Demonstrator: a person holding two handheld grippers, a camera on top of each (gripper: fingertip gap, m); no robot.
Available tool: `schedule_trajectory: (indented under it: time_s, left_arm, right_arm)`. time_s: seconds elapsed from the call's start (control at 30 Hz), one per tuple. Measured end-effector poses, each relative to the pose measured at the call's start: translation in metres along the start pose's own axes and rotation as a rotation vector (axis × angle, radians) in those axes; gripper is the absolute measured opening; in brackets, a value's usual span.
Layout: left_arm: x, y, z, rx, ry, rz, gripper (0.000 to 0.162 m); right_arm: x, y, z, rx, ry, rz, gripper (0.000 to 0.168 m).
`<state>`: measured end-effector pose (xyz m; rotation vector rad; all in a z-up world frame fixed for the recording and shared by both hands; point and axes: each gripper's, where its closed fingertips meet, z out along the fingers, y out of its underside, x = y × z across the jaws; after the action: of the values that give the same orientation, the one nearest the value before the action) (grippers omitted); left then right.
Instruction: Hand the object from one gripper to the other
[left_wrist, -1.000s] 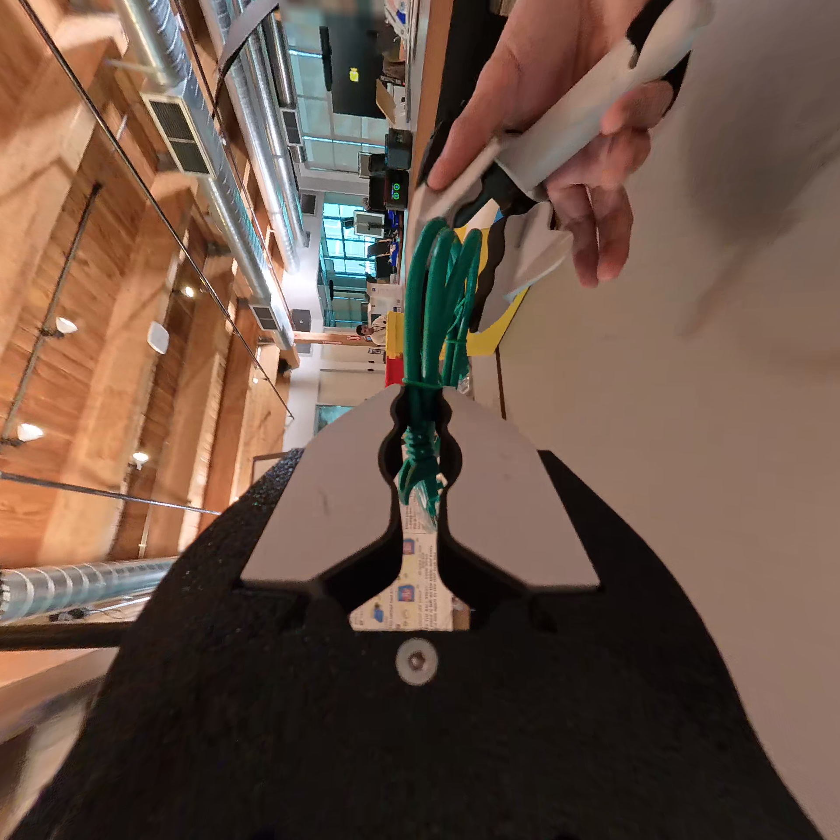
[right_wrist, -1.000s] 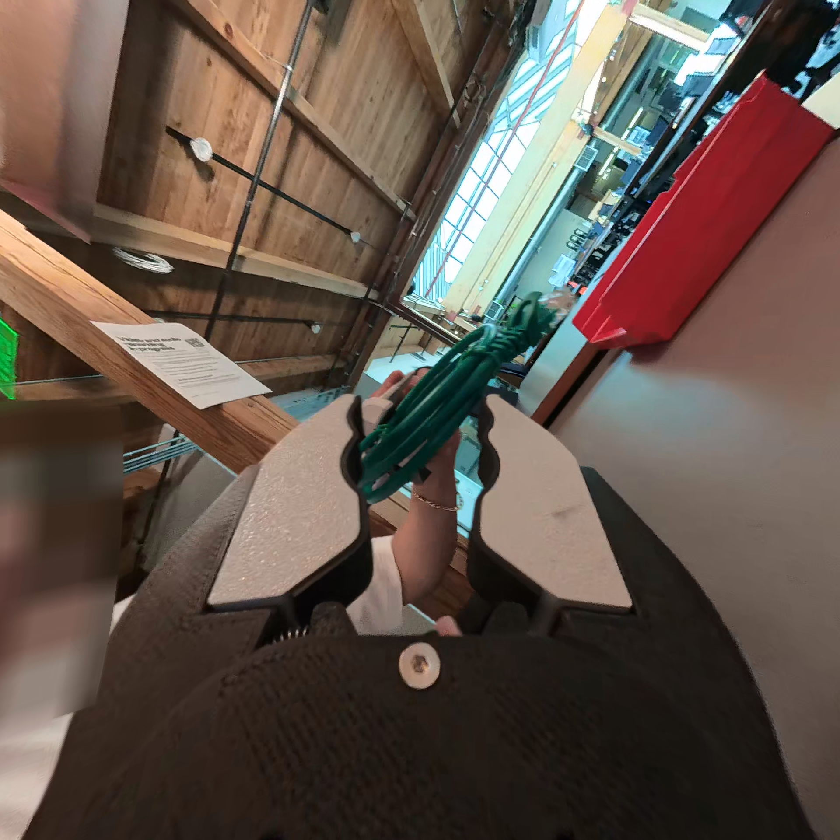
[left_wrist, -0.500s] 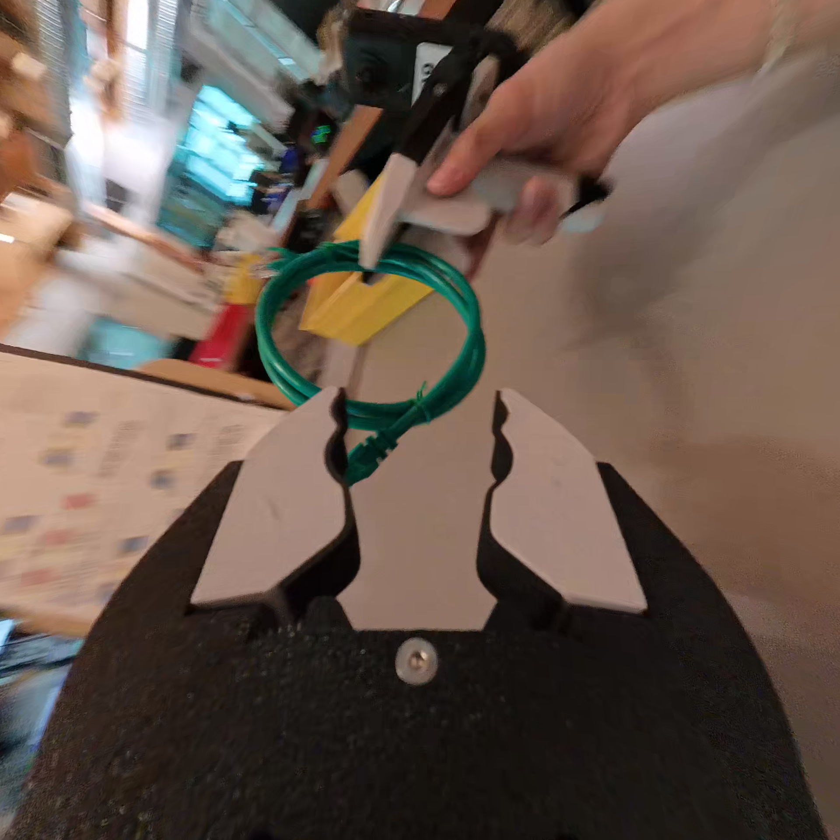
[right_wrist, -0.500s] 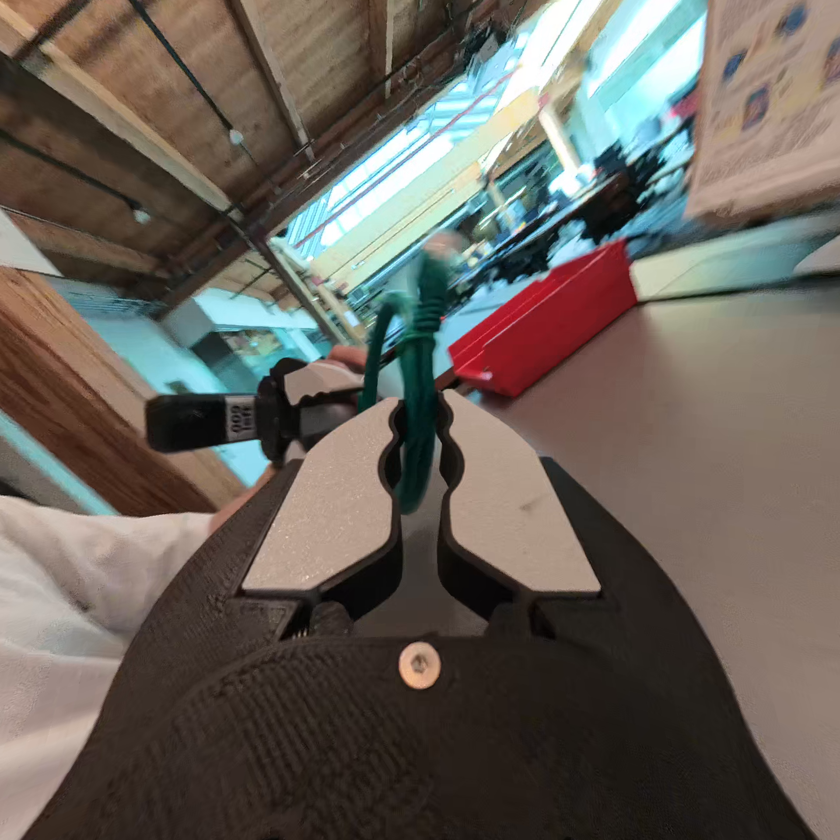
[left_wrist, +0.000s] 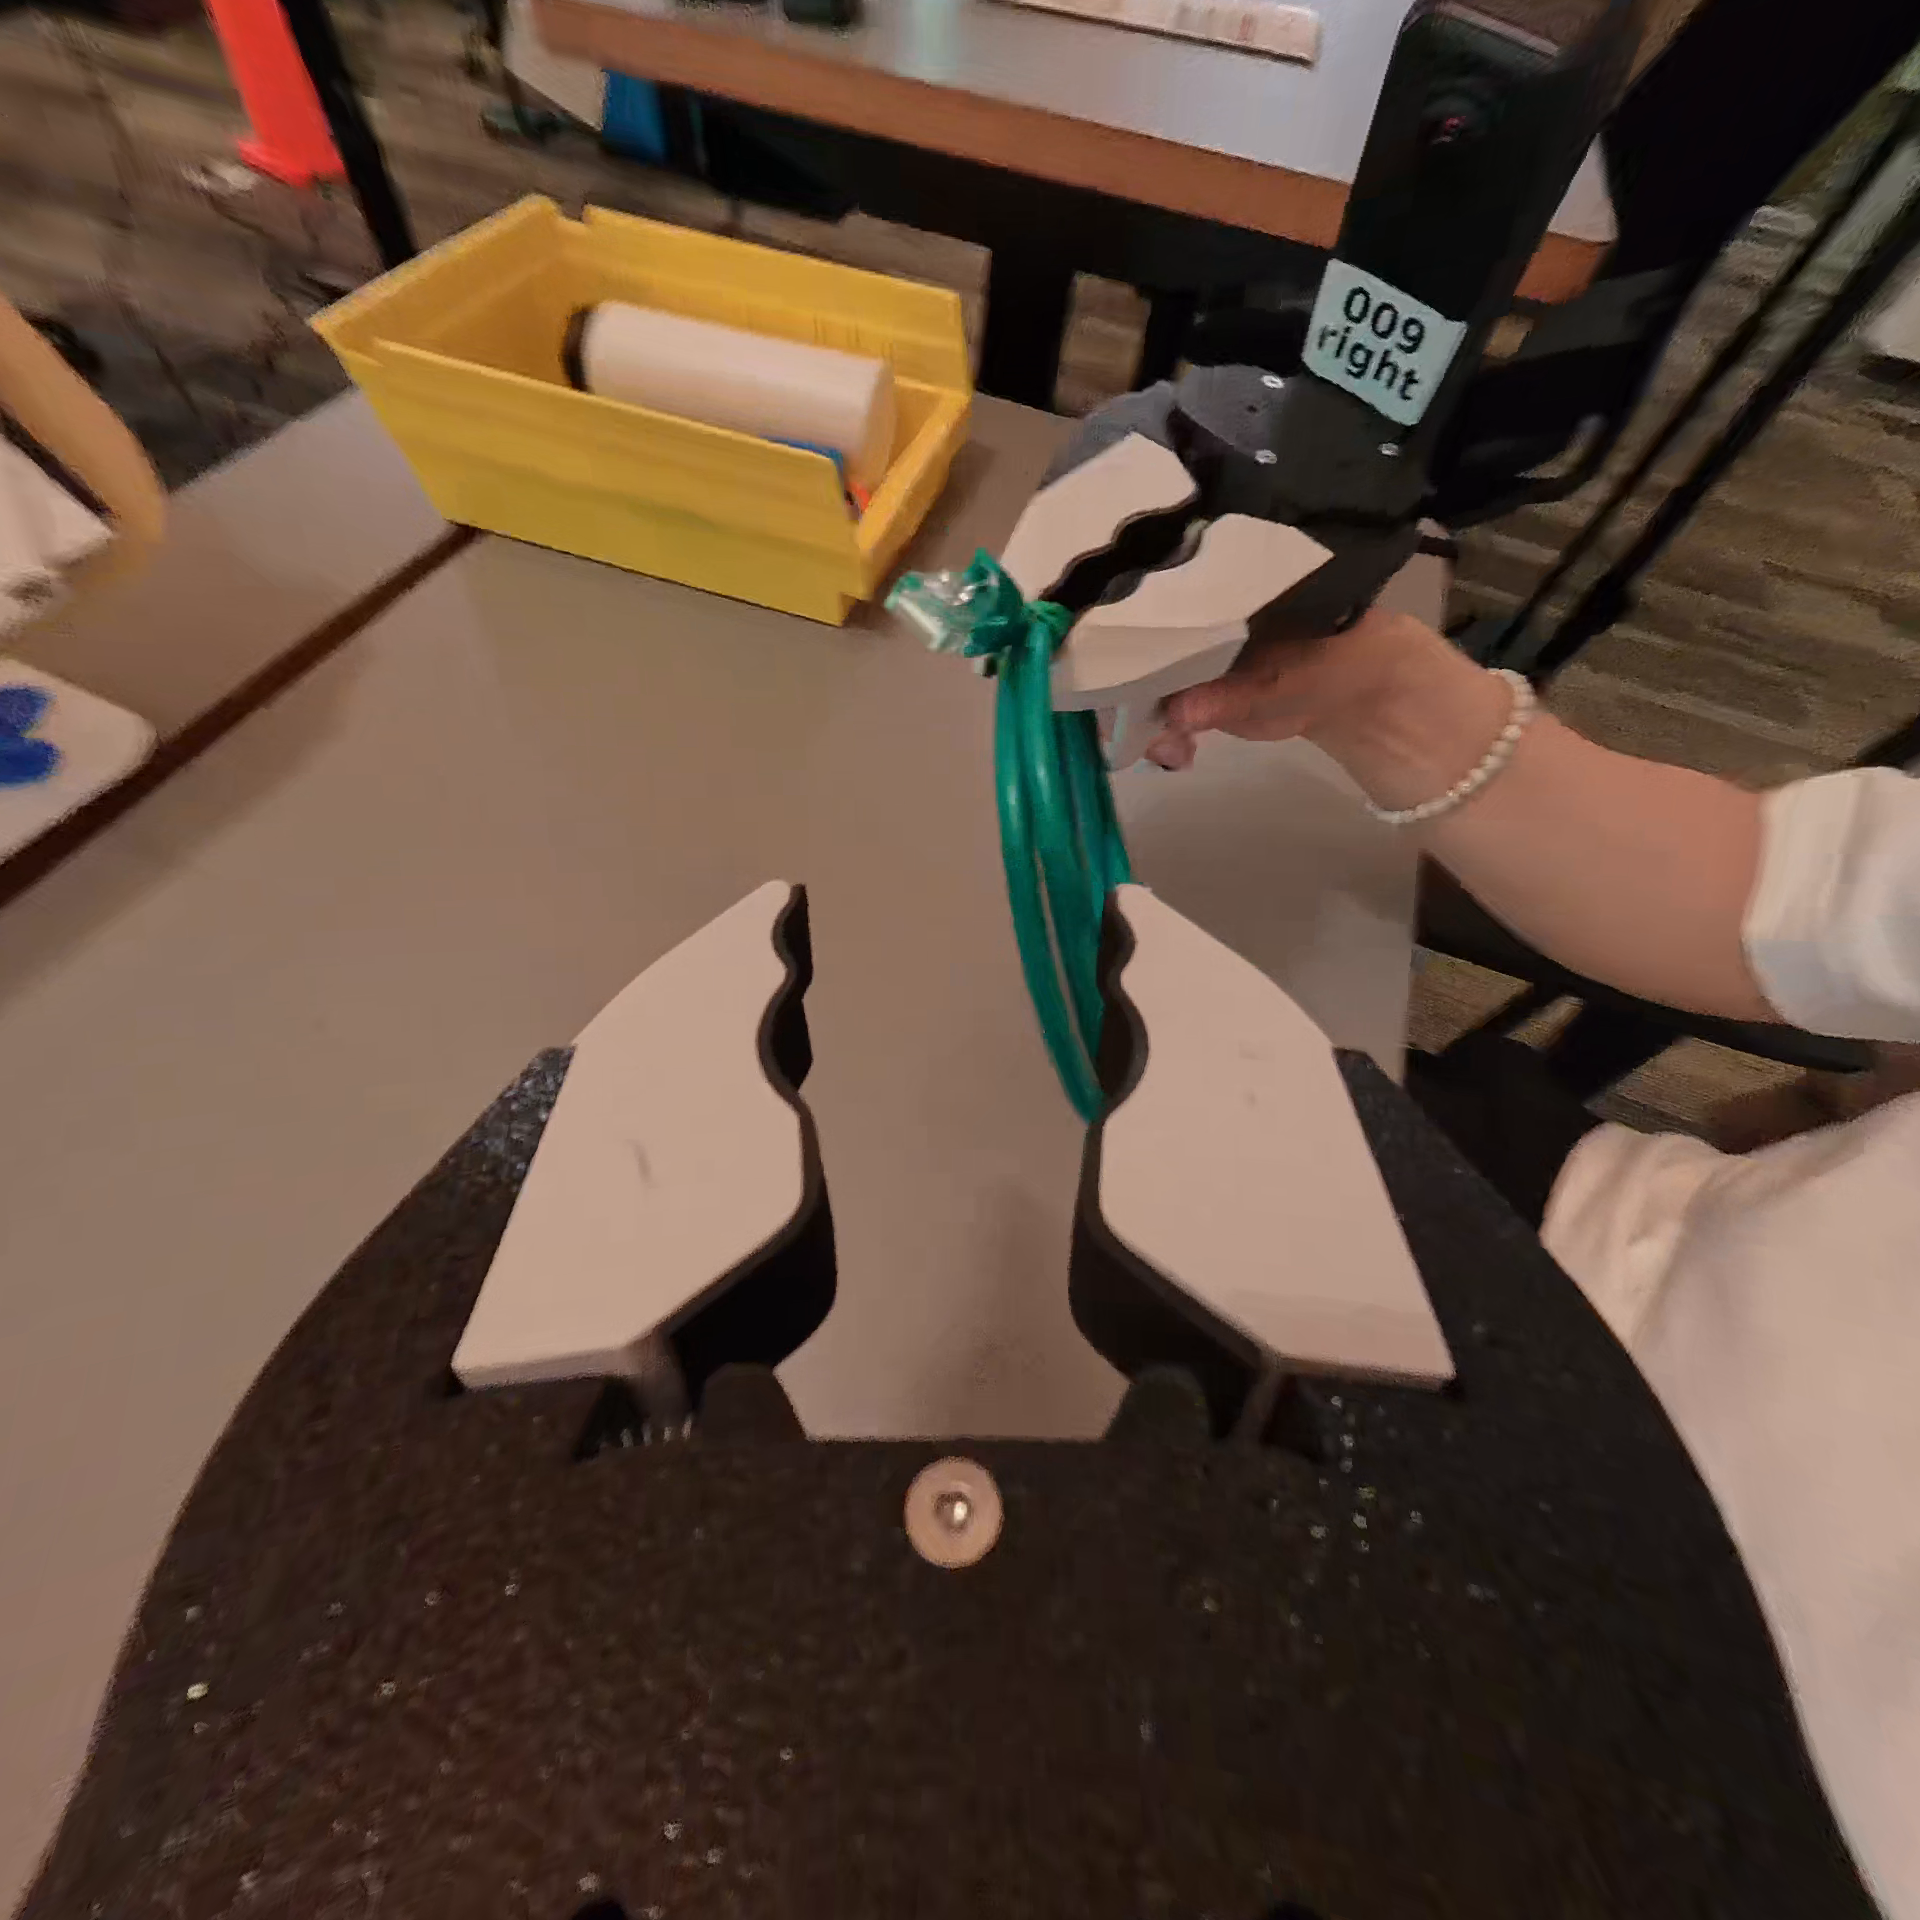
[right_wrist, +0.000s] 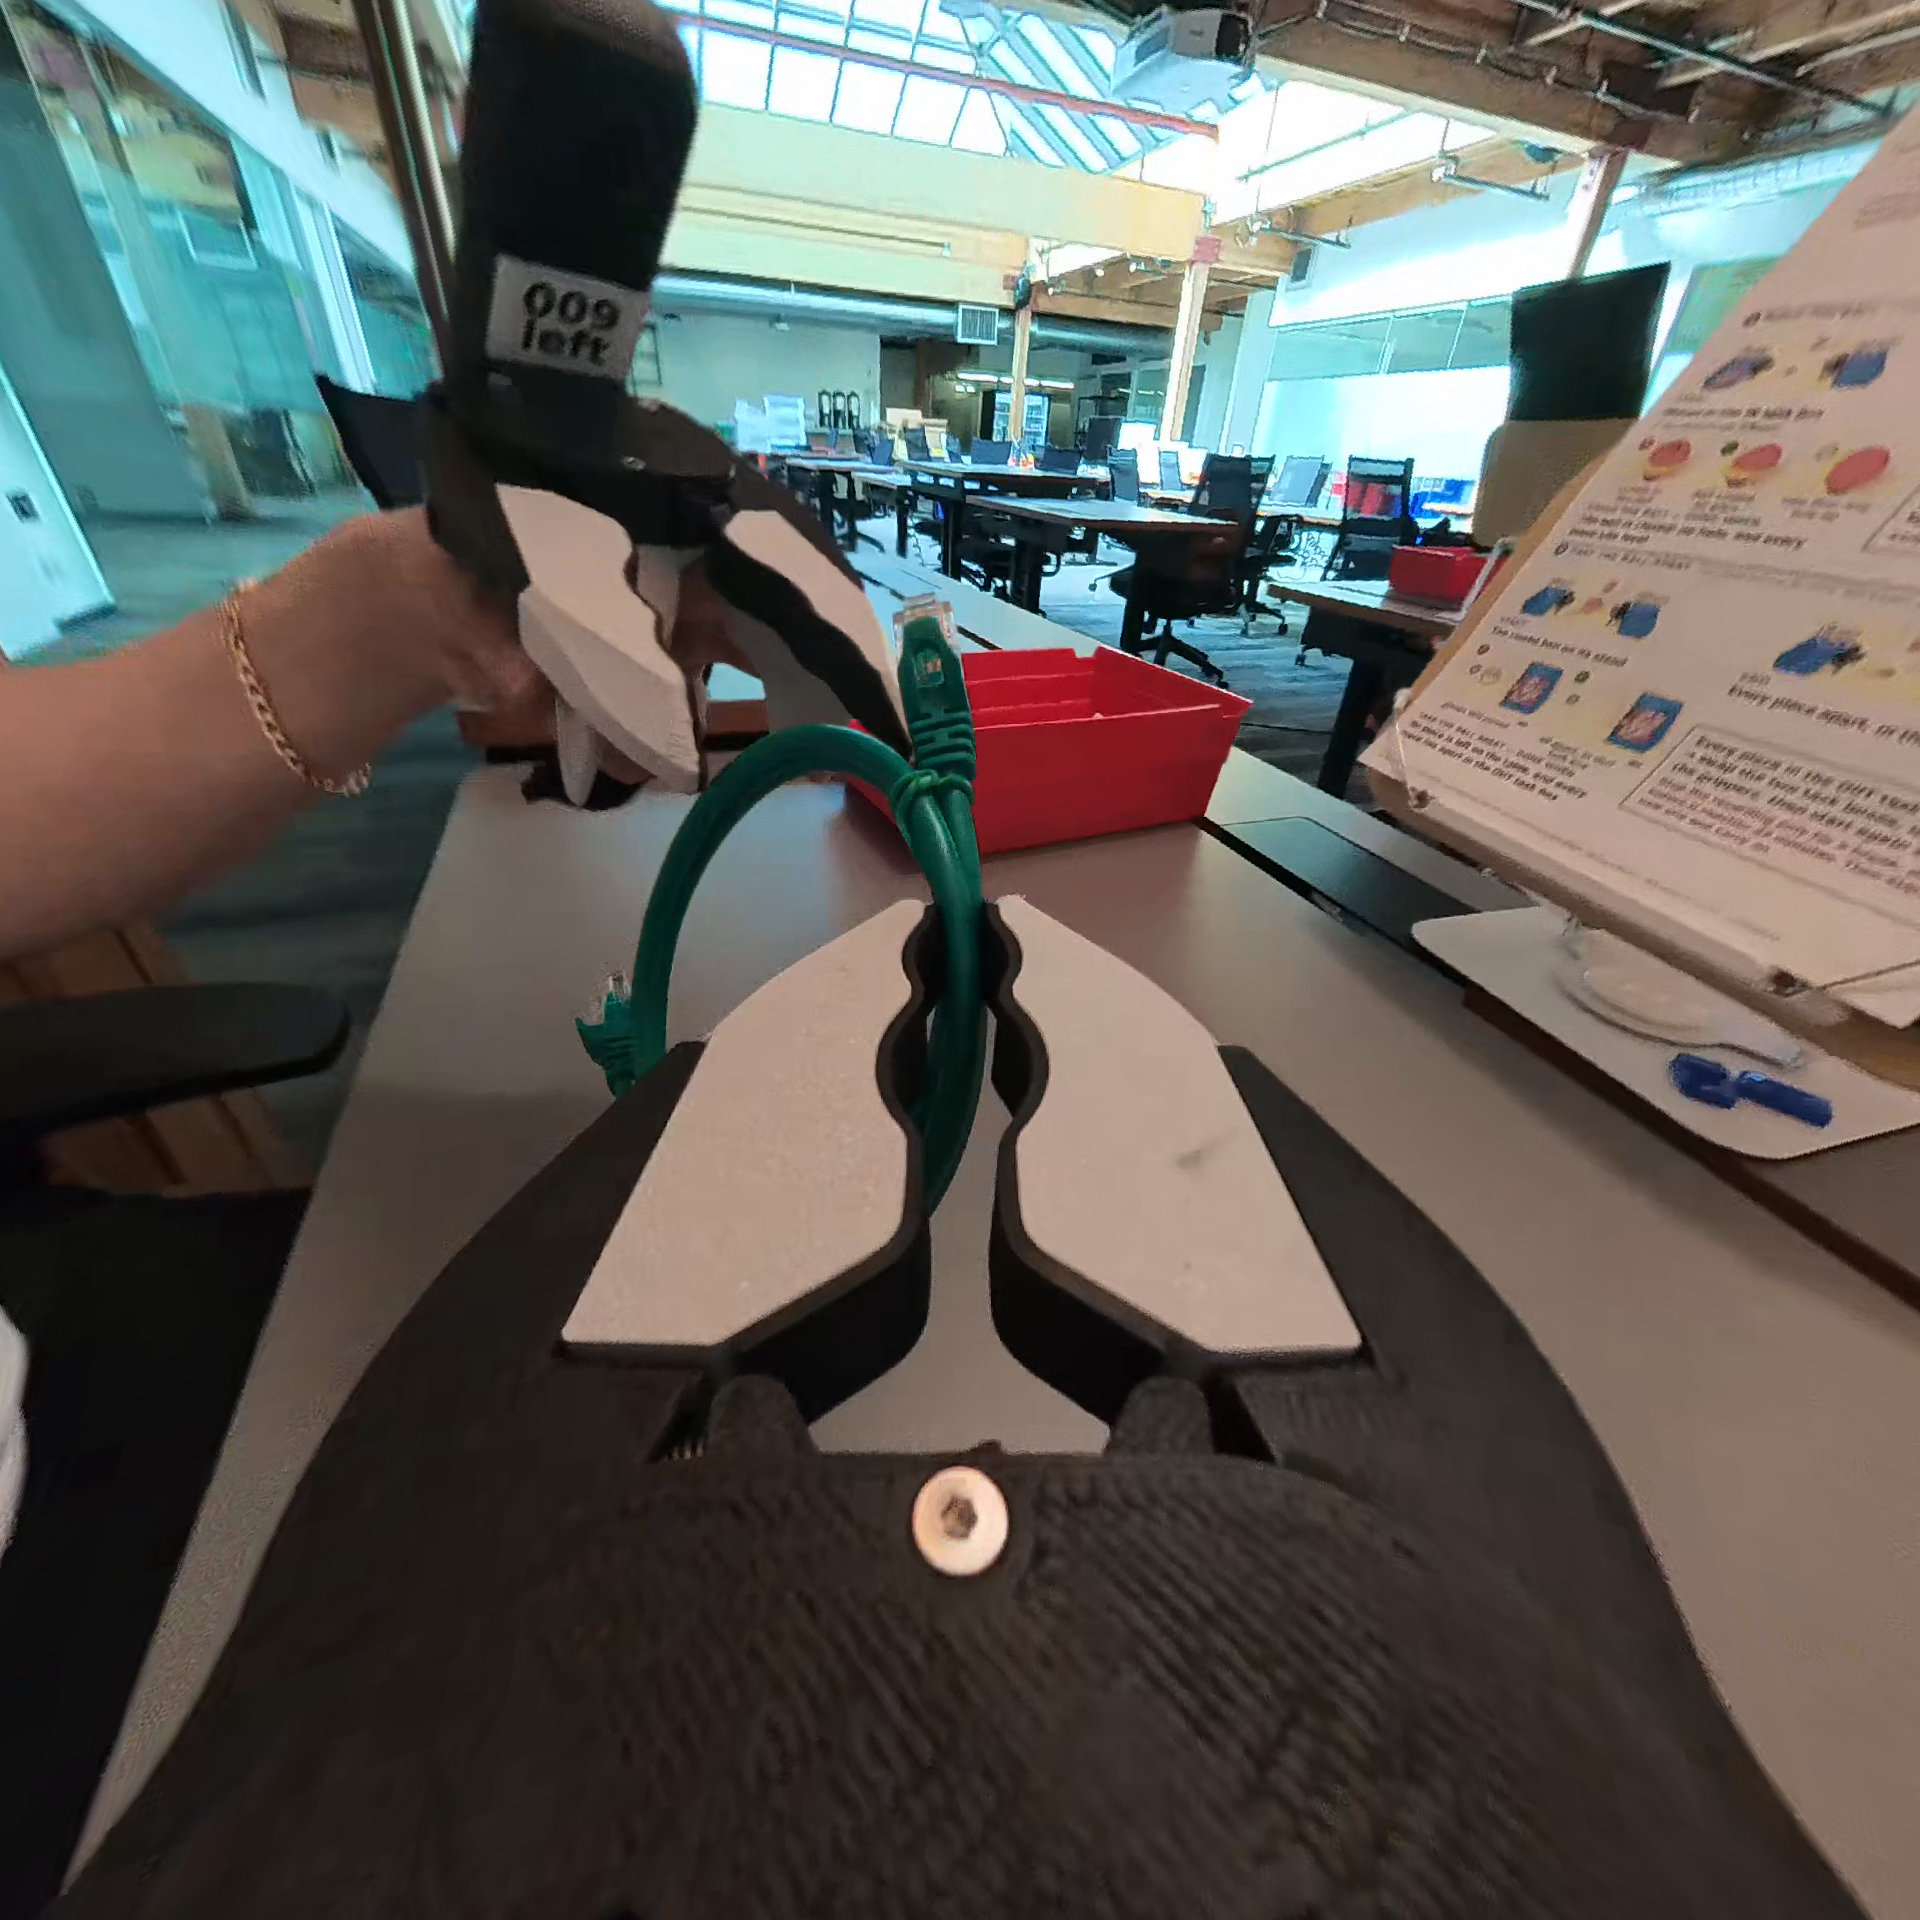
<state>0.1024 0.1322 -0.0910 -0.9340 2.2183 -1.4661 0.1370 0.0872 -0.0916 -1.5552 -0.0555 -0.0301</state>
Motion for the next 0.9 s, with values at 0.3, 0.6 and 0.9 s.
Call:
schedule_trajectory:
  time_s: [0.3,0.6,0.9]
  left_arm:
    - [0.017,0.021,0.013,-0.151,0.155,-0.104,0.012]
    - [-0.021,-0.025,-0.005,0.361,-0.008,-0.133,0.011]
    - [-0.015,-0.056,-0.026,0.843,0.071,-0.261,0.011]
  right_arm:
    - [-0.009,0.0,0.008,-0.059,0.038,-0.126,0.008]
    - [0.014,-0.007,0.003,0.108,0.048,0.329,0.068]
    - [-0.007,-0.018,0.024,0.347,-0.089,0.521,0.02]
